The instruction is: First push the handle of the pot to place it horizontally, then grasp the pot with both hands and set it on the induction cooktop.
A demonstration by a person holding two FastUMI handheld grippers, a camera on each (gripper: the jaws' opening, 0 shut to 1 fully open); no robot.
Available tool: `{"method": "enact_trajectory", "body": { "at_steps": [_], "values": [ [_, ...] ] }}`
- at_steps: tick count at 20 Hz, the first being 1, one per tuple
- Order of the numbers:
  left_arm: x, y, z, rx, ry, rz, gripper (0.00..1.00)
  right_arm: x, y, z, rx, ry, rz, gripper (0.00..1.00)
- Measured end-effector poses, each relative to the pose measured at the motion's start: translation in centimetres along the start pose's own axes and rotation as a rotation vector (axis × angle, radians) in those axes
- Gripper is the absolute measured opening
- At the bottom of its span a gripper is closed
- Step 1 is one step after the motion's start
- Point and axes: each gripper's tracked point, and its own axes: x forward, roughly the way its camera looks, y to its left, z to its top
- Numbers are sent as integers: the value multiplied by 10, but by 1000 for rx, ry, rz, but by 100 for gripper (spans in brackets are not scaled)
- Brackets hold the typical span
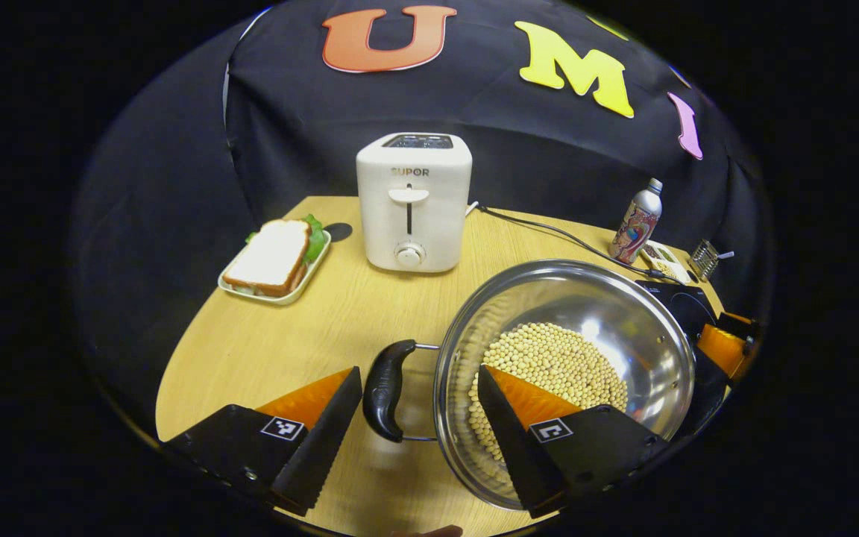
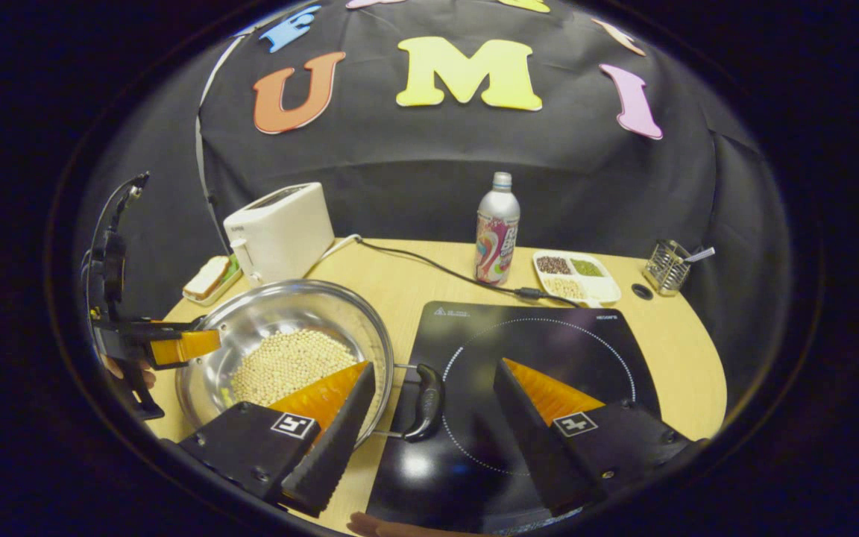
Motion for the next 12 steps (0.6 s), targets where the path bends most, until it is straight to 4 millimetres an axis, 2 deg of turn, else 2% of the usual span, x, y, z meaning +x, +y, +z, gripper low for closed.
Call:
{"method": "enact_trajectory", "body": {
  "at_steps": [1,3,4,5,7,8,10,11,12],
  "values": [
    [5,2,1,28,5,7,91,5,3,-4,4,18,7,97],
    [18,6,3,94,20,28,86,10,11,-10,6,44,31,100],
    [21,1,2,114,27,13,85,14,12,-11,10,51,28,100],
    [21,0,1,131,41,12,82,17,12,-17,15,70,26,94],
    [21,0,3,134,53,14,79,21,14,-27,41,110,16,88],
    [20,0,1,131,61,13,79,31,13,-22,46,98,8,88],
    [19,-1,1,122,65,2,78,23,21,-28,59,132,24,84],
    [18,0,2,119,67,4,76,23,17,-28,53,136,8,71],
    [16,1,-2,116,79,8,76,21,17,-28,52,137,4,76]
  ]
}}
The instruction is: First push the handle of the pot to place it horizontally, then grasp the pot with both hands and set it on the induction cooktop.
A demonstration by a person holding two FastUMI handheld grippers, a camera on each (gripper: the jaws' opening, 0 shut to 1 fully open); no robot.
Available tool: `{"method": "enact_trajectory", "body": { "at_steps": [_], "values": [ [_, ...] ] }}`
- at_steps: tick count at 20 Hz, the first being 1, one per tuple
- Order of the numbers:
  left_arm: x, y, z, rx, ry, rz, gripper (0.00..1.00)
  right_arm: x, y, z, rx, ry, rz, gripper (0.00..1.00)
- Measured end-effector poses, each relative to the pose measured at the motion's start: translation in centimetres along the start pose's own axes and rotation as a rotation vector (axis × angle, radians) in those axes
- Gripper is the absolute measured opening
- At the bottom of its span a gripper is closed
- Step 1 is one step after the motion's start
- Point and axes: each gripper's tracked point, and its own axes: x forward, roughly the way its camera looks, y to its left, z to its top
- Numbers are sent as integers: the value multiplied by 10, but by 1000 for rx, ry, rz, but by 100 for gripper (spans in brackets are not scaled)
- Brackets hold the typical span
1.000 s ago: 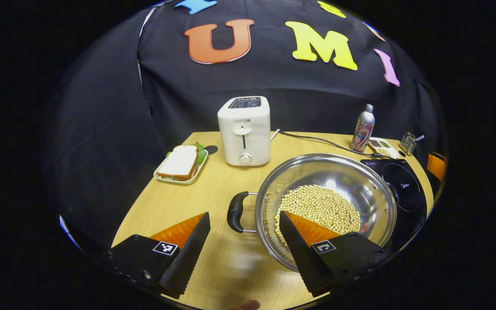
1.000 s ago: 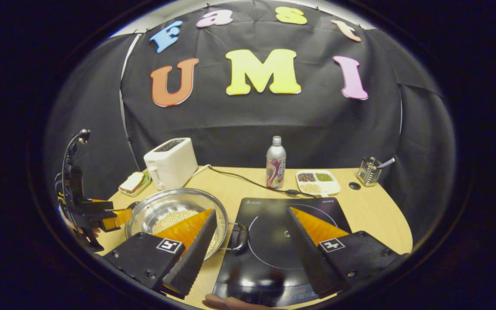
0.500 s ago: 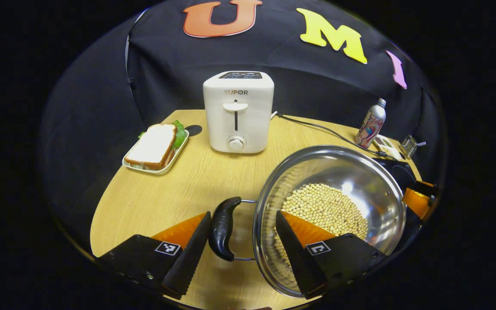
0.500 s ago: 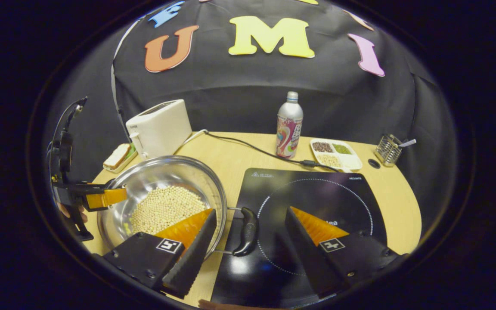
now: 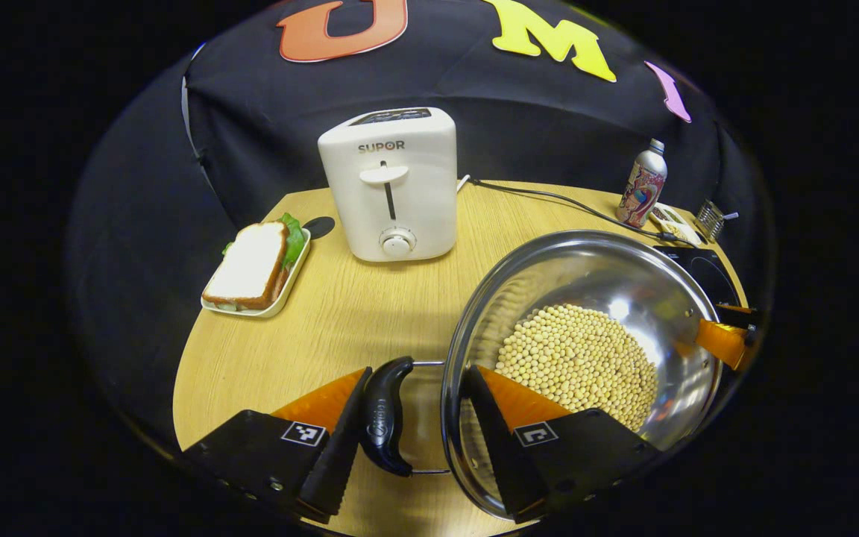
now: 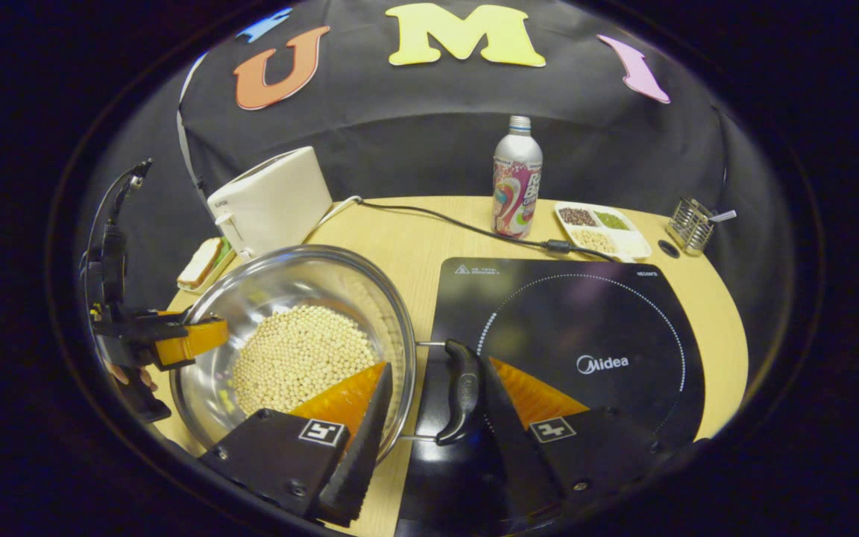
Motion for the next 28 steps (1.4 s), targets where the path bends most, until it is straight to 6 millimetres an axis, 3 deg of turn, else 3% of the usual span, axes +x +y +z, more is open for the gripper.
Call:
{"method": "enact_trajectory", "body": {
  "at_steps": [4,5,7,8,9,10,11,12,13,15,16,17,18,19,20,28],
  "values": [
    [-9,1,-7,-3,12,-11,76,3,0,1,17,-5,1,66],
    [-12,1,-8,9,14,-11,84,3,1,1,19,-5,4,68],
    [-14,0,-10,10,23,-3,71,5,1,3,21,-10,11,65],
    [-15,0,-8,3,15,-3,71,5,1,4,24,-10,13,64],
    [-15,0,-9,-5,22,-3,78,5,1,2,16,-8,14,62],
    [-16,0,-11,-3,21,-3,77,5,1,2,12,-5,18,61],
    [-17,0,-10,-4,16,-7,67,4,1,2,5,-2,21,60],
    [-19,-3,-12,-12,23,-11,74,1,0,2,8,3,20,59],
    [-21,-3,-12,-13,21,-15,63,1,0,1,3,10,20,55],
    [-27,-3,-15,-27,25,-23,59,-3,0,-4,3,29,26,55],
    [-31,-4,-18,-26,25,-24,69,-6,-1,-6,0,40,29,53],
    [-35,-5,-18,-21,26,-22,59,-10,-1,-8,2,51,31,55],
    [-40,-5,-19,-17,28,-18,59,-13,-1,-9,-2,57,35,55],
    [-45,-4,-18,-16,23,-17,69,-17,-1,-8,-2,60,37,52],
    [-49,-5,-17,-16,20,-15,59,-22,0,-8,-9,60,39,52],
    [-106,-12,5,-26,-48,-22,59,-88,-6,23,-38,-10,45,51]
  ]
}}
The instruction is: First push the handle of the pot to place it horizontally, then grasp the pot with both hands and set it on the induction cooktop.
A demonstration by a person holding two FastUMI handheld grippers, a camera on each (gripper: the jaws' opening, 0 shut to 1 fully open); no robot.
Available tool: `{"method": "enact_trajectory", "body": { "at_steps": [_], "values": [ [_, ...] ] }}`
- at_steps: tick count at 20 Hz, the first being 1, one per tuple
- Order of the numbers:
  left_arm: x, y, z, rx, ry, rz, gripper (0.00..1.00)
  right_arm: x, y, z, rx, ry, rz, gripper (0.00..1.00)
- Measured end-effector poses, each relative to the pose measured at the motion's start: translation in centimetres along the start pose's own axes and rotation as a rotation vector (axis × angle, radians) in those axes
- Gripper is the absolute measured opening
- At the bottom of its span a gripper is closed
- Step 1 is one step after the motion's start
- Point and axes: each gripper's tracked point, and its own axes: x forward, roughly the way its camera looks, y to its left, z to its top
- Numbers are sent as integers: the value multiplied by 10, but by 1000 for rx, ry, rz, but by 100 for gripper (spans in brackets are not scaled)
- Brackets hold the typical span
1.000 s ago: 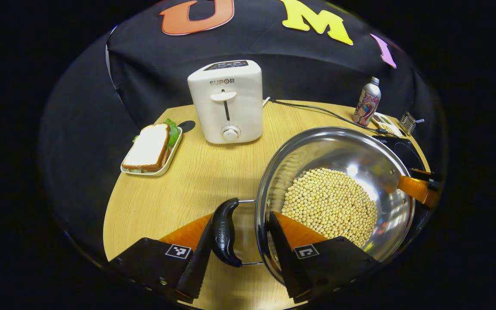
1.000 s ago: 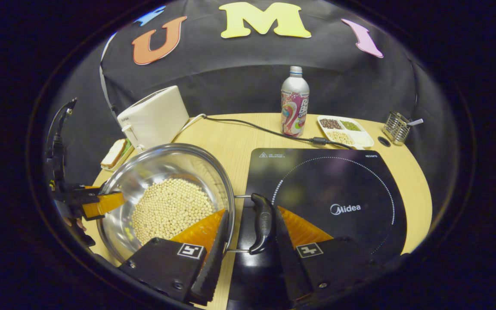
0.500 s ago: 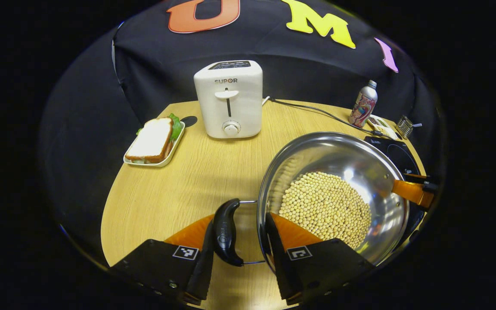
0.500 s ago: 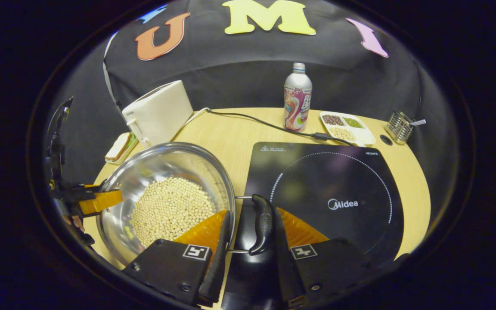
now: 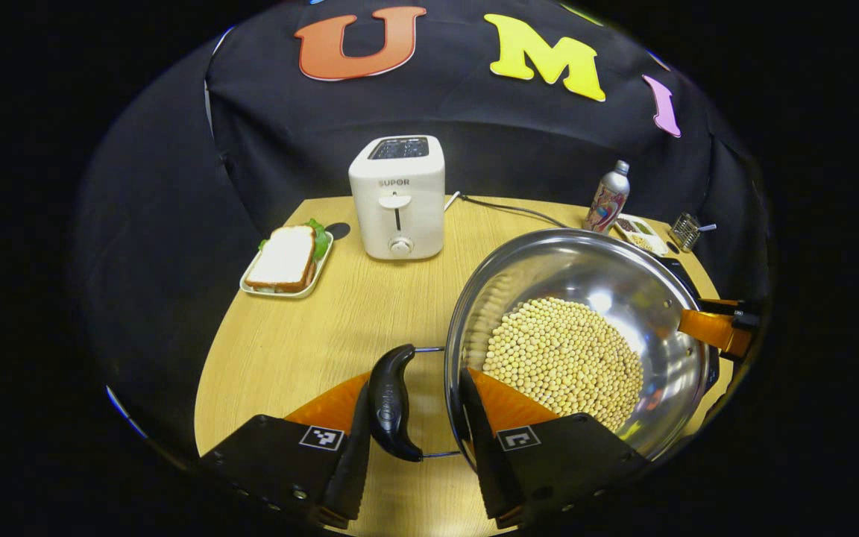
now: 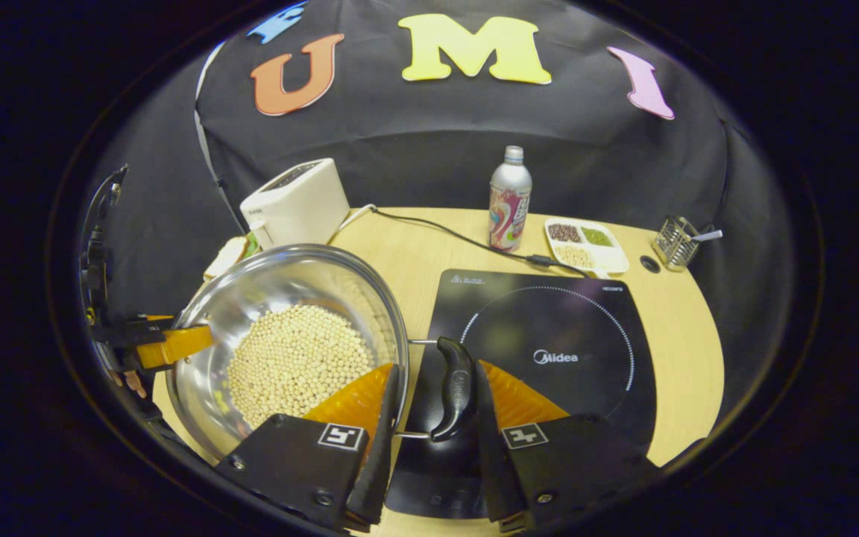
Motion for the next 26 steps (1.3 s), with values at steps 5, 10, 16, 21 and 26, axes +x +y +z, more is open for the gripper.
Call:
{"method": "enact_trajectory", "body": {
  "at_steps": [5,10,16,21,26],
  "values": [
    [-35,-16,25,21,-58,1,59,-41,-14,21,12,-30,18,54],
    [-50,-47,51,63,-98,8,59,-69,-45,37,40,-56,42,51],
    [-60,-106,69,121,-128,11,59,-80,-108,44,39,-62,36,51],
    [-38,-167,78,119,-120,-37,59,-82,-174,52,32,-75,-7,51],
    [-19,-216,91,134,-124,-66,59,-76,-226,59,64,-80,-29,53]
  ]
}}
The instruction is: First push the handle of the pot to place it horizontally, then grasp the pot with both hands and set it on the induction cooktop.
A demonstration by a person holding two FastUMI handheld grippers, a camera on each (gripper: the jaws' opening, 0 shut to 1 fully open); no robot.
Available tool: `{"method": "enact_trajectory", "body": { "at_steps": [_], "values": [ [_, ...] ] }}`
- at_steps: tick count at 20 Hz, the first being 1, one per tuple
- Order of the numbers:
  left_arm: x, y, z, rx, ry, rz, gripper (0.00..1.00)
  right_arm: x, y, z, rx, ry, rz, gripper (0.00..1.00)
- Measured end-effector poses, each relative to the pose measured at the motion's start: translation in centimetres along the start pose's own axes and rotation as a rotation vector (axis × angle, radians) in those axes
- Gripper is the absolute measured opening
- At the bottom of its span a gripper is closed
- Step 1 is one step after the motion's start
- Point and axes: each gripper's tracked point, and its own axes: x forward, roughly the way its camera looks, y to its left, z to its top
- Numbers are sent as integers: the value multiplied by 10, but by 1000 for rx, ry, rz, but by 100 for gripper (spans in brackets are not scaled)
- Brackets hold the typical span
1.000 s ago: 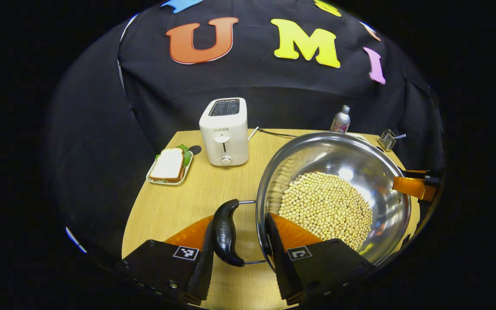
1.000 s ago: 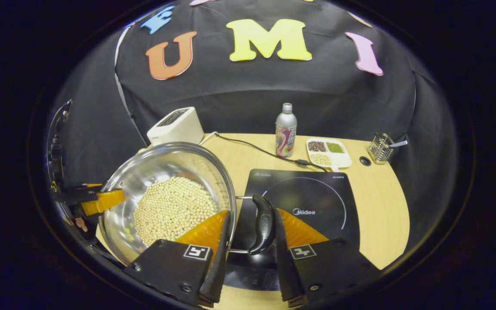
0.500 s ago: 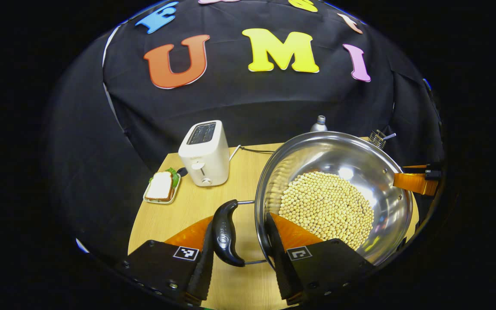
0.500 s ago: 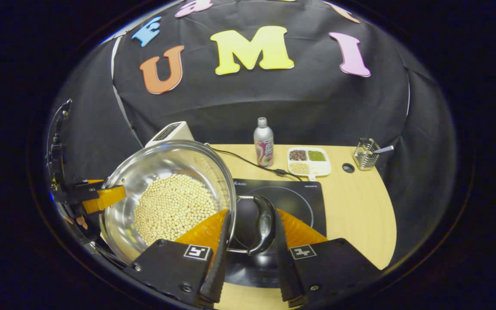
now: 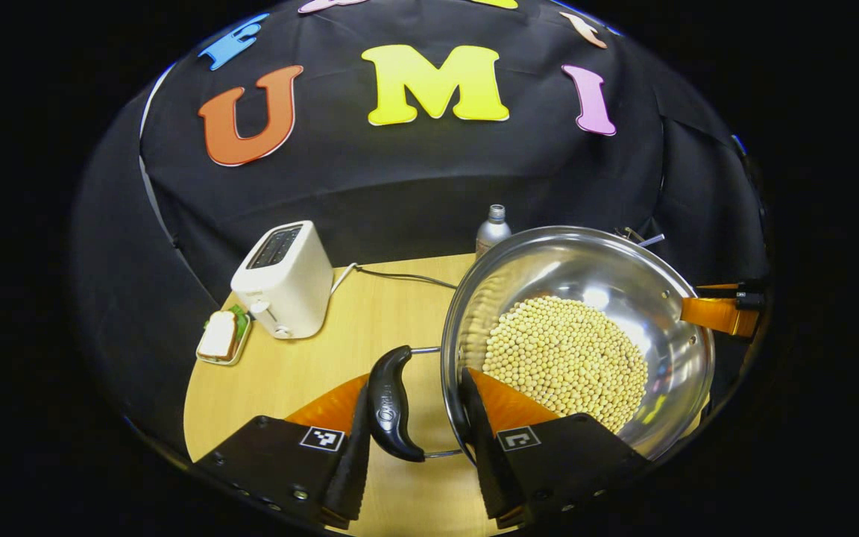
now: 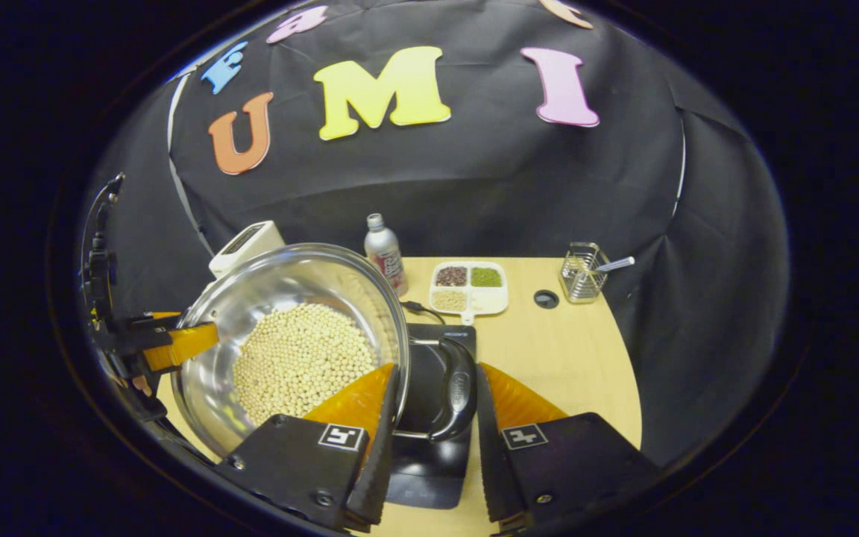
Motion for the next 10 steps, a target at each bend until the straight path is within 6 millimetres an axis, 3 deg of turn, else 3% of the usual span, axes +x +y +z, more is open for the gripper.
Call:
{"method": "enact_trajectory", "body": {
  "at_steps": [4,10],
  "values": [
    [22,-20,4,0,8,-26,59,10,-25,1,20,8,-21,51],
    [45,-27,-4,-5,27,-34,59,34,-35,-12,31,35,-37,51]
  ]
}}
